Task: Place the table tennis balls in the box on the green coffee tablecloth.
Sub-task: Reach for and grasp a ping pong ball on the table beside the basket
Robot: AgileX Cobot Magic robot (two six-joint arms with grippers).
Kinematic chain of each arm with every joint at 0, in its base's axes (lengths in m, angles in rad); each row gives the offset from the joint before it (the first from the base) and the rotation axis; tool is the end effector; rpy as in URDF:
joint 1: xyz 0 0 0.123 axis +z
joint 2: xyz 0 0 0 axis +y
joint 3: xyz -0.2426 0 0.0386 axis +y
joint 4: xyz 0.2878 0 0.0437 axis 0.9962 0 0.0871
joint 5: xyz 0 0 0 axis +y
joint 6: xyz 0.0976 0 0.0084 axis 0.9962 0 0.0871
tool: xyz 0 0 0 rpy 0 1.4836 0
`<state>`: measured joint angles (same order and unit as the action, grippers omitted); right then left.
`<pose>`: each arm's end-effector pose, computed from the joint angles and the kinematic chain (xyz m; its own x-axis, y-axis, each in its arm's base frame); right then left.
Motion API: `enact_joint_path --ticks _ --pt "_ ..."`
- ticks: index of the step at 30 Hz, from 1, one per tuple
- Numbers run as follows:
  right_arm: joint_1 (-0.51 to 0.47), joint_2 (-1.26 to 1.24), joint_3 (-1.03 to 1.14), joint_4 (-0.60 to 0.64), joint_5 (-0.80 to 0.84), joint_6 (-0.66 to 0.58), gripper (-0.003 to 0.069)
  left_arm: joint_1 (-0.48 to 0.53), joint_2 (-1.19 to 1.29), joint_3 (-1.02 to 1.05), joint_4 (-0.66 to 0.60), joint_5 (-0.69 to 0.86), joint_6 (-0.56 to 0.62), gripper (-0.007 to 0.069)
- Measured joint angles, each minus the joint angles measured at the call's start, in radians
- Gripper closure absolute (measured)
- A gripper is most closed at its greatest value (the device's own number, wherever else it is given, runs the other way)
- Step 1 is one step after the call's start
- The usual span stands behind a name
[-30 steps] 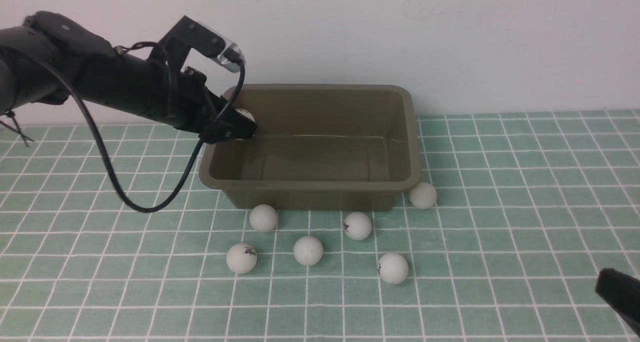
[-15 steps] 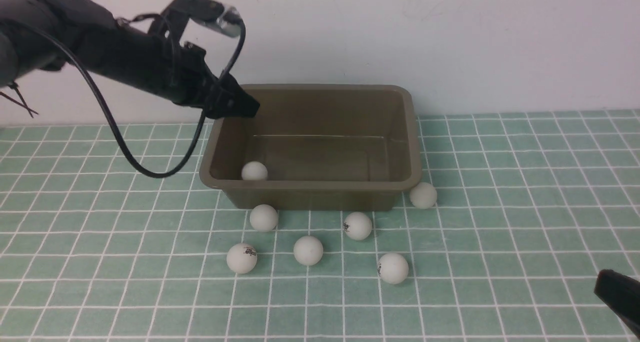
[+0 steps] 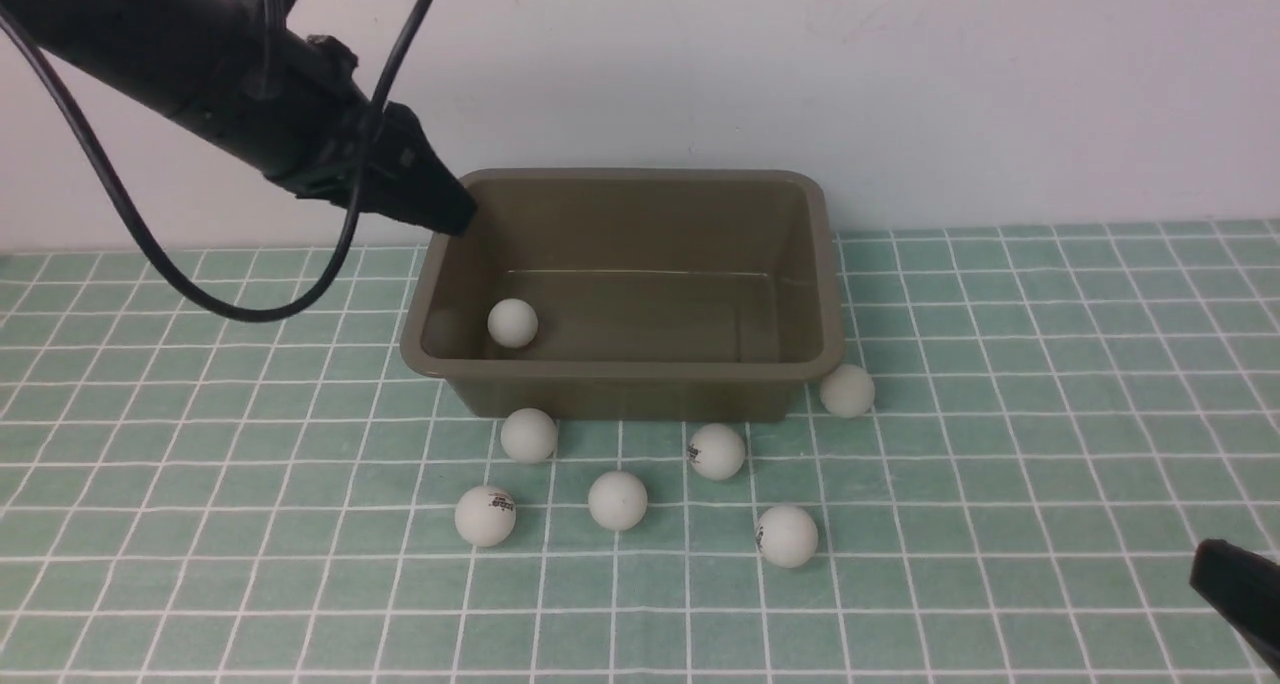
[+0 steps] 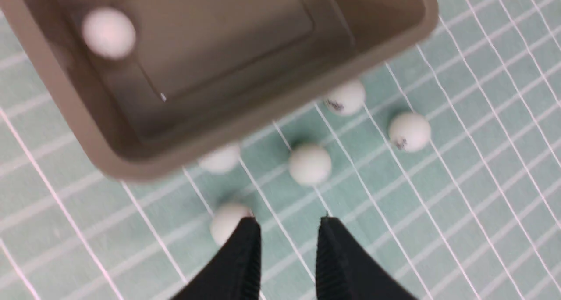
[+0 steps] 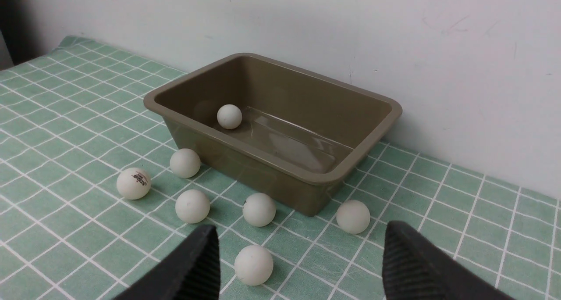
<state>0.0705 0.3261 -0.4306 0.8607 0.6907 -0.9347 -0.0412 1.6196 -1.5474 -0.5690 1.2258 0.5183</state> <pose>0.1423 0.0576 0.2851 -0.1855 -0.1907 -0.9640 -0.5710 0.8193 -0.0522 0.3724 -0.0651 0.3091 -0.7983 0.2922 -0.5266 0.5045 0.8020 -0.3198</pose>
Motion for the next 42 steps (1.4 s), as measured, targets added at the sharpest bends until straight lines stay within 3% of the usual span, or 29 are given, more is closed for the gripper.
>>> enact_joint_path --ticks 6,13,16,21,24,42 --pt "0.0 0.0 0.0 0.0 -0.003 -0.001 0.0207 -0.03 -0.22 0.427 -0.043 -0.045 0.051 0.0482" --pt "0.0 0.0 0.0 0.0 -0.015 -0.001 0.0207 -0.143 -0.277 0.692 -0.097 -0.473 0.178 0.0474" --pt "0.0 0.0 0.0 0.0 -0.015 -0.001 0.0207 -0.176 -0.238 0.709 -0.1 -0.565 0.214 0.0431" --pt "0.0 0.0 0.0 0.0 -0.014 -0.001 0.0207 -0.19 -0.138 0.709 -0.148 -0.702 0.239 0.0254" --pt "0.0 0.0 0.0 0.0 -0.013 -0.001 0.0207 -0.19 -0.089 0.709 -0.161 -0.718 0.239 0.0207" --pt "0.0 0.0 0.0 0.0 -0.013 -0.001 0.0207 -0.2 0.143 0.688 -0.188 -0.847 0.254 0.0187"
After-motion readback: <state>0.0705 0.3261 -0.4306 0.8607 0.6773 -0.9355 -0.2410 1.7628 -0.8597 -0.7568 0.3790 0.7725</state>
